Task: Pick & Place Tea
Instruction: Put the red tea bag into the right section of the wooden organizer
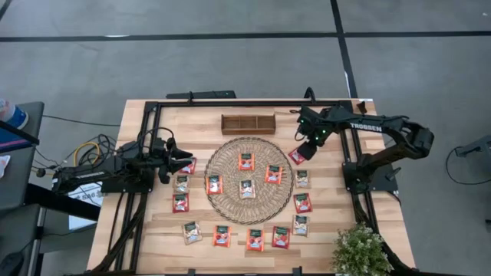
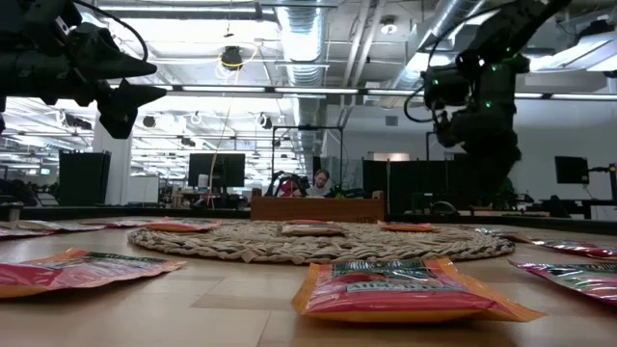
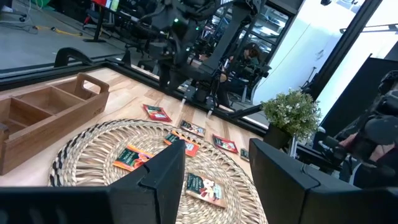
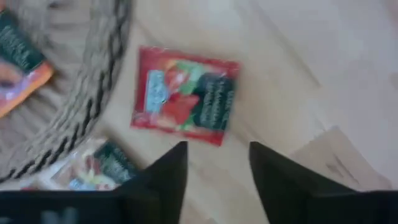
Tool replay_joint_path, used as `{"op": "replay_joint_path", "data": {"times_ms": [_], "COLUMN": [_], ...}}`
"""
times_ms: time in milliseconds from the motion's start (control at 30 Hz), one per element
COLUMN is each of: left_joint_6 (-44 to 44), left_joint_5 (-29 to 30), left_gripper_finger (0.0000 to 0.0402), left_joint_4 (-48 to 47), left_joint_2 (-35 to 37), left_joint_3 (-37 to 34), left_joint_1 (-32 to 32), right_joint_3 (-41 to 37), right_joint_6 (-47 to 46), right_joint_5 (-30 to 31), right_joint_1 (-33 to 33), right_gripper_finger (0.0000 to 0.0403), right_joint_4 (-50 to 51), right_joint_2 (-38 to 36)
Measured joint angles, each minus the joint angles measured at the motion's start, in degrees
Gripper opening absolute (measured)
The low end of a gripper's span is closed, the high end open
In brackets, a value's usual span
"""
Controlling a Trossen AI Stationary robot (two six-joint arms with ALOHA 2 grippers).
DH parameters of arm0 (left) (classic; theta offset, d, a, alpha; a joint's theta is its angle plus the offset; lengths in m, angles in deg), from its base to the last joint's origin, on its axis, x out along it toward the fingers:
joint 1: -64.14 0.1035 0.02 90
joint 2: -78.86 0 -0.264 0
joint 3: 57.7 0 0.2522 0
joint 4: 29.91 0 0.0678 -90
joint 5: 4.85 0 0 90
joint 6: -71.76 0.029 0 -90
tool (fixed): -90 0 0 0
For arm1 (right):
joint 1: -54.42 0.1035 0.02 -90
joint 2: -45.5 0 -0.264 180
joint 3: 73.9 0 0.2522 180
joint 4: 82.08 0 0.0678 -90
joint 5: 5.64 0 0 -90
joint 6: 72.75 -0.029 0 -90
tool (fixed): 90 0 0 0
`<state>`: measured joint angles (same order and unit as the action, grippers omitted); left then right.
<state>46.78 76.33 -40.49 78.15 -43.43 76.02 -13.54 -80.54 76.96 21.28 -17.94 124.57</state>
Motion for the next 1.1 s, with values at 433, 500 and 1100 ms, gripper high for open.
{"op": "replay_joint_path", "data": {"times_ms": [433,500,1100], "left_joint_6": [0.0,0.0,0.01], "left_joint_5": [0.0,0.0,0.02], "left_gripper_finger": [0.017,0.017,0.017], "left_joint_4": [0.0,0.0,-0.02], "left_joint_2": [-0.02,-0.01,0.0], "left_joint_3": [0.0,0.0,0.01], "left_joint_1": [-0.02,-0.01,-0.01], "right_joint_3": [-1.04,-1.04,0.73], "right_joint_6": [-4.77,-5.3,-7.88], "right_joint_5": [5.02,5.75,11.88], "right_joint_1": [0.99,2.28,5.72], "right_gripper_finger": [0.0231,0.0225,0.0106], "right_joint_4": [-3.61,-5.68,-8.56], "right_joint_2": [8.91,11.91,17.05]}}
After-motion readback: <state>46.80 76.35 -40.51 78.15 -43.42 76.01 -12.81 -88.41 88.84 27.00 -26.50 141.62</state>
